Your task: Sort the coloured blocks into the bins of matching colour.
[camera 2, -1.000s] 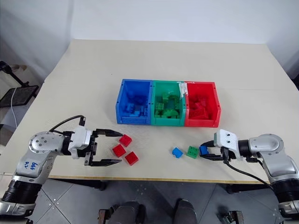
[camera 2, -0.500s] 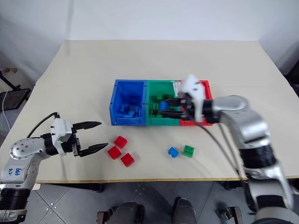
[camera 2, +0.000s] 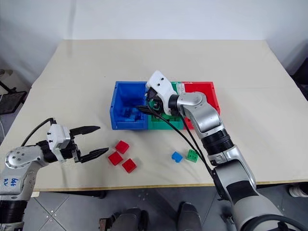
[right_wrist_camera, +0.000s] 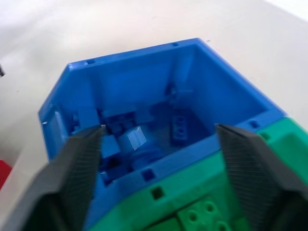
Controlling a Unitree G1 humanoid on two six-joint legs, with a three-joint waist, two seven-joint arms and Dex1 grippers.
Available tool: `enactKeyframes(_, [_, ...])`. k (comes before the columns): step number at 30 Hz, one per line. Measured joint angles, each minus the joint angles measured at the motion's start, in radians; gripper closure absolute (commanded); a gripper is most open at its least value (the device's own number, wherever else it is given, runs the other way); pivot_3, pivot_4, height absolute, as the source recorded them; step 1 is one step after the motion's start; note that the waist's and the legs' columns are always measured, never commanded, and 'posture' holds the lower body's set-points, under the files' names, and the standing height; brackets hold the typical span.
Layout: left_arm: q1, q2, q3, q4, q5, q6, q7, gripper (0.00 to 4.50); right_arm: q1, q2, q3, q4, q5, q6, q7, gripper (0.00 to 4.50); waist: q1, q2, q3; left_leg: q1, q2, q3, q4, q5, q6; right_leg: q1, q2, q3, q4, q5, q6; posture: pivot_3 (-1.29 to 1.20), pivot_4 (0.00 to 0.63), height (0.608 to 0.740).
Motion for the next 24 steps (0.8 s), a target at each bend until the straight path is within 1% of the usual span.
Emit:
enactKeyframes(3, [-0.031,-0.003,-0.030,-0.008,0.000,0.005,-0.006,0.00,0.079,-0.073,-0.031,-0.105,0.024,-0.020,0.066,0.02,0.007,0.000,0.000,0.000,0.000,-0.001,0.000,0.000,0.000,0.000,0.000,0.000,0.000,0.000,0.000,0.00,0.150,0.740])
enactKeyframes(7, [-0.087,-0.015,-0.092,-0.020,0.006,0.011,-0.019,0.00,0.262,-0.215,-0.118,-0.266,0.082,-0.087,0.175,0.02,0.012,0.000,0.000,-0.001,-0.001,0.000,0.000,0.000,0.000,0.001,-0.001,0.000,-0.003,0.000,0.000,0.00,0.150,0.740])
enactKeyframes(8, [-0.106,-0.025,-0.111,-0.023,0.010,0.010,-0.020,0.00,0.322,-0.270,-0.142,-0.299,0.088,-0.118,0.206,0.02,0.016,0.000,0.000,-0.001,-0.001,0.001,0.000,0.000,0.000,0.002,-0.001,0.000,-0.003,0.000,0.000,0.00,0.150,0.740])
enactKeyframes(10, [-0.120,-0.034,-0.133,-0.023,0.018,0.010,-0.023,0.00,0.415,-0.351,-0.189,-0.328,0.095,-0.153,0.254,0.02,0.016,0.000,0.000,-0.001,-0.001,0.004,0.000,0.000,0.000,0.001,-0.001,0.000,-0.005,0.000,0.000,0.00,0.150,0.740])
enactKeyframes(11, [-0.138,-0.044,-0.154,-0.024,0.025,0.009,-0.027,0.00,0.486,-0.398,-0.236,-0.362,0.116,-0.169,0.283,0.02,0.016,0.000,0.000,-0.001,0.000,0.006,0.000,0.000,0.000,0.001,-0.001,0.000,-0.006,0.000,0.000,0.00,0.150,0.740])
enactKeyframes(12, [-0.138,-0.046,-0.159,-0.025,0.027,0.005,-0.029,0.00,0.515,-0.416,-0.253,-0.373,0.125,-0.171,0.297,0.02,0.015,0.000,0.000,0.000,0.000,0.006,0.000,0.000,0.000,0.001,0.000,0.000,-0.005,0.000,0.000,0.00,0.150,0.740])
enactKeyframes(13, [-0.154,-0.052,-0.180,-0.022,0.039,0.000,-0.030,0.00,0.568,-0.442,-0.297,-0.395,0.139,-0.188,0.310,0.02,0.013,0.000,0.000,0.000,0.000,0.007,0.000,0.000,0.000,0.001,0.000,0.000,-0.006,0.000,0.000,0.00,0.150,0.740])
enactKeyframes(15, [-0.178,-0.070,-0.215,-0.021,0.069,-0.035,-0.039,0.00,0.714,-0.497,-0.402,-0.413,0.147,-0.243,0.339,0.02,0.024,0.000,0.000,0.000,0.000,0.008,0.000,0.000,0.001,0.002,-0.001,0.000,-0.006,0.000,0.000,0.00,0.150,0.740])
enactKeyframes(16, [-0.187,-0.078,-0.238,-0.014,0.086,-0.052,-0.048,0.00,0.815,-0.514,-0.481,-0.408,0.147,-0.293,0.353,0.02,0.034,0.000,0.000,0.000,0.000,0.009,0.000,0.000,0.001,0.002,-0.001,0.001,-0.007,0.000,0.000,0.00,0.150,0.740])
enactKeyframes(20, [-0.196,-0.097,-0.277,0.004,0.099,-0.063,-0.065,0.00,1.014,-0.544,-0.621,-0.342,0.141,-0.394,0.389,0.02,0.040,-0.001,0.000,0.001,0.000,0.013,0.002,-0.001,0.003,0.002,-0.001,0.003,-0.007,0.000,0.000,0.00,0.150,0.740])
enactKeyframes(22, [-0.198,-0.106,-0.289,0.005,0.098,-0.061,-0.074,0.00,1.083,-0.563,-0.666,-0.309,0.132,-0.424,0.399,0.02,0.044,-0.001,0.000,0.001,0.000,0.013,0.003,-0.001,0.003,0.003,-0.001,0.004,-0.007,0.000,0.000,0.00,0.150,0.740])
enactKeyframes(24, [-0.198,-0.110,-0.296,0.008,0.098,-0.060,-0.085,0.00,1.102,-0.568,-0.686,-0.299,0.132,-0.436,0.401,0.02,0.041,-0.001,0.000,0.002,0.001,0.014,0.003,-0.001,0.003,0.002,-0.001,0.005,-0.007,0.000,0.000,0.00,0.150,0.740])
